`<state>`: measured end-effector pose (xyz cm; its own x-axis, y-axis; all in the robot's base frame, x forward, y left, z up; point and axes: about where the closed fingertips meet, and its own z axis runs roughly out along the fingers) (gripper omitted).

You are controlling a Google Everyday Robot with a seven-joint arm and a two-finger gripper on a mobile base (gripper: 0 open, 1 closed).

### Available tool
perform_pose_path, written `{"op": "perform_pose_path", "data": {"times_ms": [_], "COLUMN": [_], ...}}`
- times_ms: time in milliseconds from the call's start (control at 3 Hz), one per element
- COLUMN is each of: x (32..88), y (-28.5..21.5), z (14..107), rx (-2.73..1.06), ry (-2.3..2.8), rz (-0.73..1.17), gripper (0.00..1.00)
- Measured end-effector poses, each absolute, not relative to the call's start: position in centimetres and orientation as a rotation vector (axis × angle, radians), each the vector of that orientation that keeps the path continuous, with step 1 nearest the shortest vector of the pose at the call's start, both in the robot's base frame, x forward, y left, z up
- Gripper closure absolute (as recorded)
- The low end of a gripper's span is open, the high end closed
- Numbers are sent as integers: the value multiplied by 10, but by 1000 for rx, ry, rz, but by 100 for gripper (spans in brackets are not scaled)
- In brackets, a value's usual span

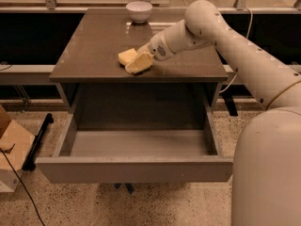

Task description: Place sponge into top drawer

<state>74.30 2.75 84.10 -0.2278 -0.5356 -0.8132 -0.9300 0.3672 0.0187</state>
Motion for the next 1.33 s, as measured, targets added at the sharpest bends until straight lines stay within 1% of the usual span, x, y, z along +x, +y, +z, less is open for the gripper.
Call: {"op": "perform_pose_path", "data": {"times_ms": [333,667,1000,1333], "x": [743,737,727,698], "y": [32,36,33,10], "z": [842,844,858,884], "rx": [-1282,-1318,-1369,-1399], "ry": [1886,1881,1860,1834], "rz": [675,662,626,563], "gripper": [62,93,100,100]}}
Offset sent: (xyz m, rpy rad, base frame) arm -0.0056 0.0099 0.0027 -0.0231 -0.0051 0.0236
